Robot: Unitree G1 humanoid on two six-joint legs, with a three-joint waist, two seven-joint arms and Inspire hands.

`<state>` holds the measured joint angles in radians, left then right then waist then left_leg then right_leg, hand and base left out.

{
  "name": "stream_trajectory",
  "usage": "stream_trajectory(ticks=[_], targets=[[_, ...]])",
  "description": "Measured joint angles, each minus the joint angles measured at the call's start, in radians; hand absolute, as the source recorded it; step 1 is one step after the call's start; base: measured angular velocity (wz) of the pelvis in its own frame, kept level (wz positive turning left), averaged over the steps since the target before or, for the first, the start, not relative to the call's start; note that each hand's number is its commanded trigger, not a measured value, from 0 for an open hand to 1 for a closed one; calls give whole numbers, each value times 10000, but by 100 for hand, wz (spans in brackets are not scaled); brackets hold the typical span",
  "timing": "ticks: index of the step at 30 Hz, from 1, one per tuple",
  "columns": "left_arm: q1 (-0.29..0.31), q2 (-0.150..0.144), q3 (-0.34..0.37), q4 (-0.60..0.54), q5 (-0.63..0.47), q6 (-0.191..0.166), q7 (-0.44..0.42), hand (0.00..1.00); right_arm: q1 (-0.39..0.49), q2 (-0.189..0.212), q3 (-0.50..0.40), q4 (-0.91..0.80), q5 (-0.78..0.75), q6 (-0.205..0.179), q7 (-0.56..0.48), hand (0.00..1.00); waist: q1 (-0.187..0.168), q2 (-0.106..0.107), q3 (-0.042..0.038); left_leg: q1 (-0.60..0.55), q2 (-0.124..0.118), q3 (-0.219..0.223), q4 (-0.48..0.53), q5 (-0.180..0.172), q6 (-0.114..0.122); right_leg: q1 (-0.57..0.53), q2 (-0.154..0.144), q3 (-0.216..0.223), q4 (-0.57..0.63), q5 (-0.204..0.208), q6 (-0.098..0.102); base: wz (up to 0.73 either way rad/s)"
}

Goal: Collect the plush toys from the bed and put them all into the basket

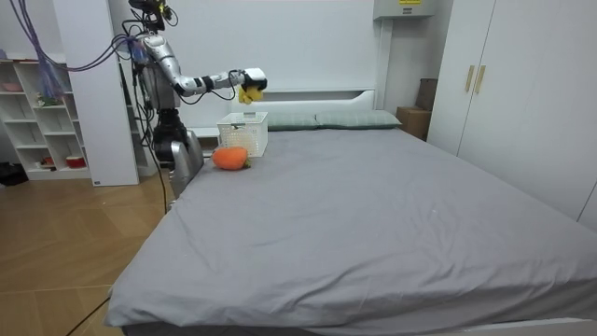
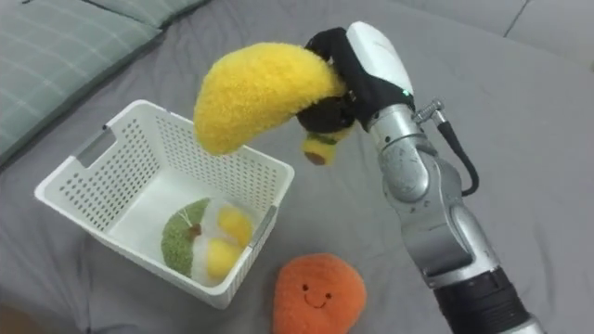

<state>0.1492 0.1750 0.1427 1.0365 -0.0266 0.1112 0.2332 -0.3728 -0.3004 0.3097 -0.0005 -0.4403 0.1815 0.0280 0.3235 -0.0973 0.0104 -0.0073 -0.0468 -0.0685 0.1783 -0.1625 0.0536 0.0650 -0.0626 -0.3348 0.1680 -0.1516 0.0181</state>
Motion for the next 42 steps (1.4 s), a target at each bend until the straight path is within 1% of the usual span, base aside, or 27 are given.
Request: stream_trajectory(ticks=[1,2,3,4,5,6,7,9,10,13,14,16,17,19,24,28,42], targets=[[6,-2,-5,-92,3,52,23,0,-18,12,162,131,1,49,6,73,156,-27,6,-30,-12,-30,47,0,0,-2,-26,-54,0,-10,-3,17],[23,-1,-1,-154,3,80,36,0,-32,33,246,230,1,61,30,71,220,-37,9,-47,-23,-80,63,0,0,11,-39,-121,1,-11,-1,18],[50,-2,-3,-276,12,106,65,0,-31,62,361,332,1,171,144,71,341,-77,21,-99,-44,-172,104,2,1,18,-55,-251,3,-11,0,21],[94,-2,2,-379,113,117,136,0,-31,112,455,388,-9,245,224,67,436,-145,26,-176,-52,-214,145,3,1,-2,-54,-322,-2,-12,0,21],[117,0,4,-404,214,118,186,0,-32,173,475,420,-10,269,250,63,451,-178,39,-194,-56,-238,179,3,1,-2,-56,-399,-3,-12,0,15],[184,11,4,-449,223,125,248,0,-38,298,529,518,-10,287,274,60,492,-236,51,-205,-63,-273,212,3,1,3,-63,-502,-7,-12,0,13],[218,15,14,-450,334,146,251,0,-45,339,591,676,-15,285,276,60,592,-295,52,-251,-88,-338,227,2,3,10,-76,-574,-8,-12,1,12],[229,15,41,-450,627,165,246,0,-72,339,611,1061,0,293,270,59,707,-377,56,-322,-142,-509,259,5,9,26,-110,-813,-11,-13,3,19],[269,15,42,-463,768,213,227,0,-141,340,615,1442,7,320,269,55,846,-409,69,-334,-157,-531,280,10,16,26,-120,-826,-10,-13,4,16],[370,15,61,-677,995,366,197,0,-187,344,625,1887,11,431,269,47,1000,-442,58,-381,-207,-645,329,20,32,37,-167,-930,-5,-13,6,11],[396,15,81,-716,1003,393,197,0,-190,344,624,1887,10,432,269,38,1001,-438,61,-400,-217,-675,352,19,32,37,-183,-965,-5,-14,7,16],[461,13,216,-731,1052,533,181,0,-195,342,625,1887,5,452,269,17,1053,-438,61,-482,-233,-748,418,22,34,36,-221,-1062,-6,-17,12,12],[462,13,242,-729,1071,561,177,0,-195,342,625,1887,5,468,268,0,1095,-432,65,-497,-236,-762,440,22,34,36,-220,-1072,-6,-18,14,6],[464,12,288,-729,1075,604,168,0,-194,342,625,1911,11,504,265,0,1186,-409,81,-511,-264,-825,456,29,34,50,-220,-1123,-6,-22,21,8],[487,13,286,-734,1079,631,168,0,-246,360,625,2204,176,474,67,0,1243,-399,94,-529,-337,-910,455,67,71,85,-246,-1229,3,-39,48,7],[519,13,286,-738,1079,637,168,0,-412,432,625,2657,261,476,46,0,1241,-437,113,-538,-351,-921,456,72,81,83,-258,-1227,4,-40,51,0],[386,12,259,-737,1080,642,169,0,-416,431,624,2699,269,466,-29,0,1225,-433,121,-550,-351,-928,453,73,81,60,-251,-1197,2,-41,52,0]])
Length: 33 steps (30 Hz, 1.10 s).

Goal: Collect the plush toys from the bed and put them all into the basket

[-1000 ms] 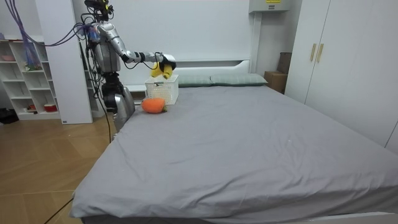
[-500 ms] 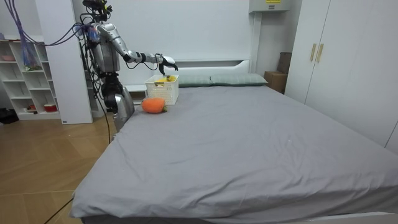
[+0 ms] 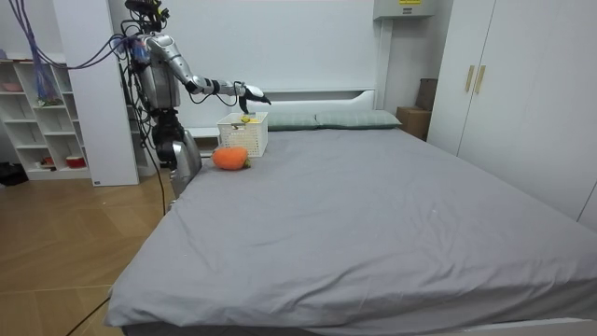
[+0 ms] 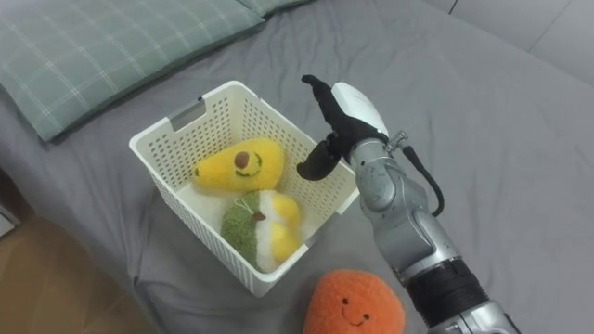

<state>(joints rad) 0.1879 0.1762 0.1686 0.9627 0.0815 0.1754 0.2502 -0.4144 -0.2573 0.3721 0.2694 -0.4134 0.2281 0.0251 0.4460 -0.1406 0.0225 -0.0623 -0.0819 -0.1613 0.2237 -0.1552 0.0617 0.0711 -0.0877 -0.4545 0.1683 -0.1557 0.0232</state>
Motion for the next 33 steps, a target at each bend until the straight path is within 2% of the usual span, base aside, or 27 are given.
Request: stream_trajectory(ticks=[7,20,22,29,33], targets=[[-11,1,36,6,4,20,-30,0,-466,-7,-1,466,185,-37,-16,0,-1,0,0,-34,-1,-17,-6,1,-1,-31,2,-23,-11,0,0,0],[-36,1,61,4,6,68,-232,0,-676,-65,-9,814,205,-128,-240,0,-110,-11,-8,-3,-5,-29,-5,14,-6,-8,11,12,-18,1,0,0],[-19,0,61,4,4,64,-233,0,-676,-72,-9,1002,232,-295,-319,0,-178,-10,-7,52,-5,-25,-5,39,-6,32,11,36,-18,0,0,0],[28,9,56,5,-10,61,-231,0,-636,-299,-9,1123,1255,-317,-332,0,-512,2,-1,65,1,28,-5,42,-9,50,23,159,-13,0,0,-1],[61,17,66,-3,-11,60,-164,0,-593,-305,-123,1070,1820,-410,-354,0,-959,-2,-13,73,27,171,-7,48,2,33,19,265,-13,1,1,-6]])
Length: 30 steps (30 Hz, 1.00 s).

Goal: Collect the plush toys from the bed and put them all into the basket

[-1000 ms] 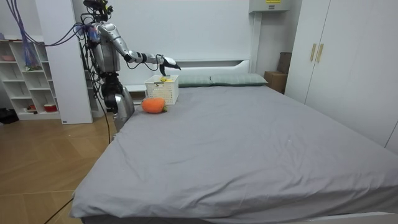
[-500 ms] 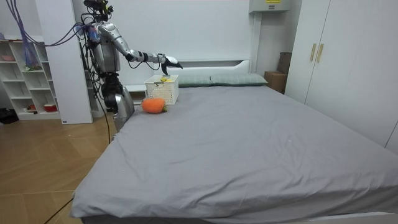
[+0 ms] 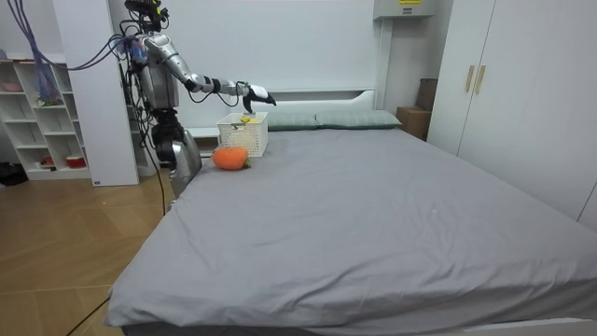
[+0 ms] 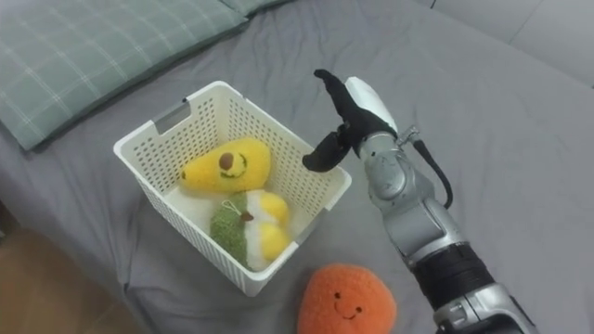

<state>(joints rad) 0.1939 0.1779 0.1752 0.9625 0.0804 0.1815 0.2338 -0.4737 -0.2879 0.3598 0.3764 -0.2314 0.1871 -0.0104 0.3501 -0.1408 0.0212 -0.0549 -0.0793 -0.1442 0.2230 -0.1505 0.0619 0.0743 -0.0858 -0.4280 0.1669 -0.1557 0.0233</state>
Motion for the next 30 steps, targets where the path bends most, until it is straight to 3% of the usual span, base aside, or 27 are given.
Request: stream_trajectory(ticks=[2,4,8,10,15,20,24,30], targets=[[-15,1,92,6,-23,-17,43,0,266,-8,-422,15,544,-238,-72,0,-123,9,4,89,-3,24,-10,1,7,48,4,54,-1,4,6,-8],[56,-42,93,7,-19,-170,193,0,773,-52,-964,96,1167,-464,-291,0,-210,197,68,320,28,239,-30,-29,50,199,1,200,-6,18,30,-16],[273,-74,178,40,-12,-309,224,0,1957,-181,-1490,136,1687,-631,-544,0,-358,426,-55,528,64,528,-134,-78,118,267,-4,546,4,39,65,-27],[509,-123,164,41,-38,-320,339,0,2757,-179,-1558,138,2132,-647,-641,0,-619,588,-134,682,94,733,-198,-100,149,309,-4,698,23,52,84,-25],[612,-358,159,3,-104,-323,575,0,3872,-17,-1558,139,2170,-616,-565,0,-1159,825,-197,653,180,1020,-206,-117,138,137,46,1051,86,71,54,-18],[485,-435,152,-66,-119,-334,593,0,4190,296,-1473,287,1932,-579,-112,0,-1537,786,-210,755,208,1143,-247,-141,132,173,80,1176,60,79,43,-9],[404,-509,68,-228,-476,-603,682,0,4204,683,-1391,1172,1577,-580,345,0,-1519,689,-181,923,204,1190,-318,-187,144,271,91,1262,42,79,52,-7],[329,-533,-365,-145,-899,-631,683,0,4198,907,-815,2027,524,-526,1061,0,-1467,531,-144,891,205,1117,-348,-205,132,245,115,1247,0,77,55,0]])
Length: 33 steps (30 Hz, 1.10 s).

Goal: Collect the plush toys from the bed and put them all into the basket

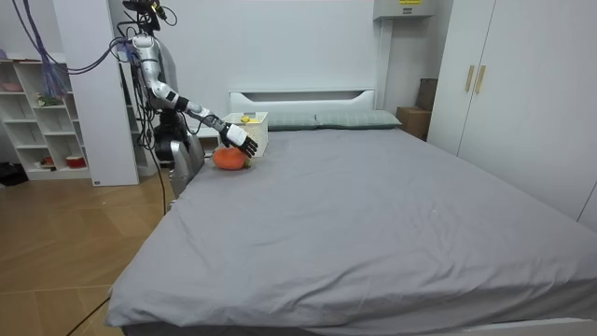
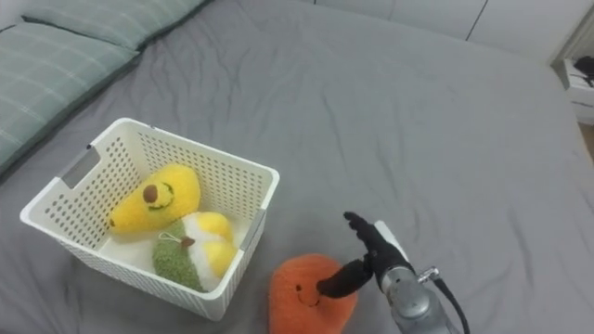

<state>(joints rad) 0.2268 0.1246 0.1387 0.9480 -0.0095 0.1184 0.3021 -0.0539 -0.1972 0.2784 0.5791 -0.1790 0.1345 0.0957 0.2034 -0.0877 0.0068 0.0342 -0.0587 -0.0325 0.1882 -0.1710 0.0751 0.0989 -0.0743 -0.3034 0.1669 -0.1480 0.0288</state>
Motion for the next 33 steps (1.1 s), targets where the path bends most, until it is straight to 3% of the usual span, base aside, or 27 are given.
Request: stream_trajectory(ticks=[3,8,12,13,14,15,22,33], targets=[[43,-10,-70,49,-1,49,17,0,1,87,258,126,-8,195,202,0,6,15,15,-54,-3,-11,0,-6,1,-30,1,-14,-19,3,4,0],[106,-13,-240,54,38,60,186,0,-12,132,377,304,-36,198,404,0,203,91,62,-141,-22,-128,42,-11,-1,-20,7,-83,-90,7,9,6],[245,-1,-201,138,144,74,172,0,-9,285,567,385,-1101,200,620,0,436,93,63,-233,-20,-209,109,-30,-29,-22,30,-161,-145,8,8,6],[259,-6,-203,140,144,95,156,0,-13,323,637,444,-1282,201,644,53,539,90,62,-247,-22,-230,114,-33,-33,-29,32,-164,-157,8,8,5],[247,-4,-204,138,146,111,150,0,-27,341,681,489,-1358,197,664,73,552,80,54,-249,-24,-249,114,-33,-34,-28,32,-181,-159,8,8,6],[273,4,-203,143,153,148,146,0,-94,371,778,652,-1459,188,683,100,616,52,36,-255,-25,-271,114,-34,-35,-24,30,-238,-164,8,8,5],[217,-3,-230,107,219,263,79,0,-498,377,930,1664,-1630,181,487,100,1036,-38,10,-277,-26,-296,145,-37,-38,-9,29,-290,-165,8,8,1],[285,-14,-310,110,235,249,122,0,-619,627,947,2272,-1645,54,133,100,1025,7,50,-438,-31,-351,183,-47,-38,-100,14,-466,-169,8,9,2]])
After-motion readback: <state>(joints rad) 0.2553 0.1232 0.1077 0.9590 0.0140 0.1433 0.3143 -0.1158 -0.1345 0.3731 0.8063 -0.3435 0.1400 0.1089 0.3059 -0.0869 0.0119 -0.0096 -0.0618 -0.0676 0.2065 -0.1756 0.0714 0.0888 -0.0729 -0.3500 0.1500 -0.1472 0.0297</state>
